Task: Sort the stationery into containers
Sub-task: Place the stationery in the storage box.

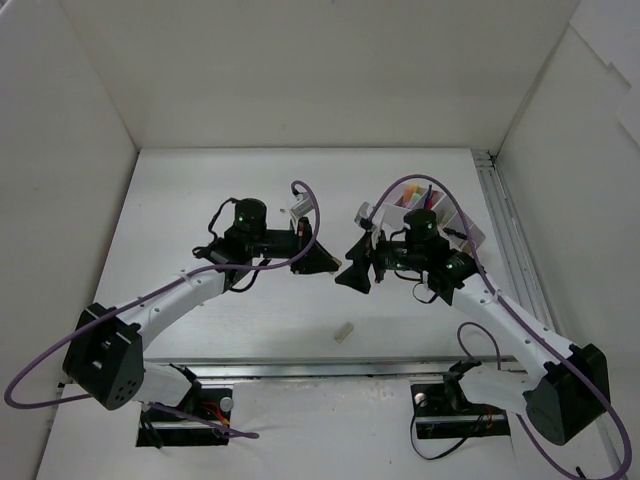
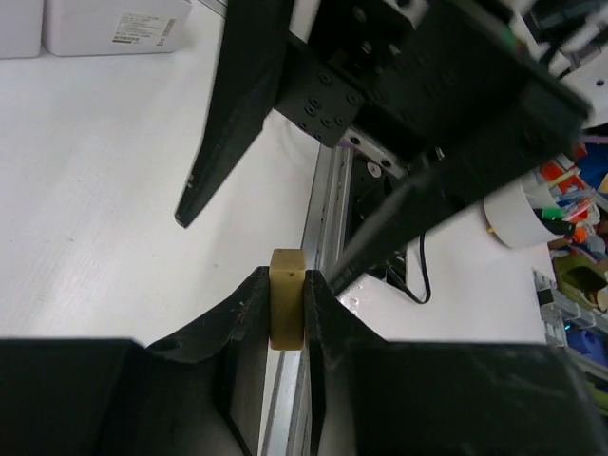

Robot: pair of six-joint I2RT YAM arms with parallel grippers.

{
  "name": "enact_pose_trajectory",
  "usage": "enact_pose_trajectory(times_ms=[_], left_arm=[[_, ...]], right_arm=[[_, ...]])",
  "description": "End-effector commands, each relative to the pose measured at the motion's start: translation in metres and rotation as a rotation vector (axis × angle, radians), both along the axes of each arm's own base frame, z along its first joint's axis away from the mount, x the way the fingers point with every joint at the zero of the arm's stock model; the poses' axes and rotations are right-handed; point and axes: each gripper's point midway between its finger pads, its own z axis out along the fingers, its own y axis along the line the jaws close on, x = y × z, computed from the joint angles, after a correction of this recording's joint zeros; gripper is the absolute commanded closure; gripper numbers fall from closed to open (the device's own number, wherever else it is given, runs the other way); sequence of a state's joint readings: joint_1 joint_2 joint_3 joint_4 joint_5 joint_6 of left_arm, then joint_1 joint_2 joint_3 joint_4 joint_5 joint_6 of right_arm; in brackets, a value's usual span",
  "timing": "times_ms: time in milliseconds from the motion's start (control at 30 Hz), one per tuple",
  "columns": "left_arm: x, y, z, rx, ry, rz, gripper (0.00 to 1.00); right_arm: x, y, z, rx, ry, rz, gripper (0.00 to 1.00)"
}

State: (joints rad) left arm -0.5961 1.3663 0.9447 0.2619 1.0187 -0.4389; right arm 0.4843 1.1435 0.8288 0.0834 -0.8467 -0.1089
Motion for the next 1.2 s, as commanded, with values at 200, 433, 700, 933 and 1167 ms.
enact_pose_trajectory(times_ms=[200, 433, 700, 933, 1167], left_arm=[[0.049, 0.01, 0.024, 0.037, 0.192, 0.271, 1.0], [0.057, 0.01, 0.017, 0.014, 0.294, 0.327, 1.0], [0.058, 0.009, 0.02, -0.008, 0.302, 0.331, 1.0], [0.057, 0.008, 0.013, 0.001, 0.313, 0.321, 1.0], [0.054, 0.007, 0.015, -0.01, 0.304, 0.3, 1.0]], right_arm=[[0.003, 0.007, 0.028, -0.065, -0.349, -0.065, 0.15], [0.026, 0.014, 0.058, 0.033, -0.471, -0.202, 0.12], [0.044, 0.039, 0.058, 0.022, -0.486, -0.193, 0.1], [0.052, 0.046, 0.062, 0.048, -0.501, -0.215, 0.2], [0.055, 0.05, 0.059, 0.037, -0.482, -0.216, 0.58]])
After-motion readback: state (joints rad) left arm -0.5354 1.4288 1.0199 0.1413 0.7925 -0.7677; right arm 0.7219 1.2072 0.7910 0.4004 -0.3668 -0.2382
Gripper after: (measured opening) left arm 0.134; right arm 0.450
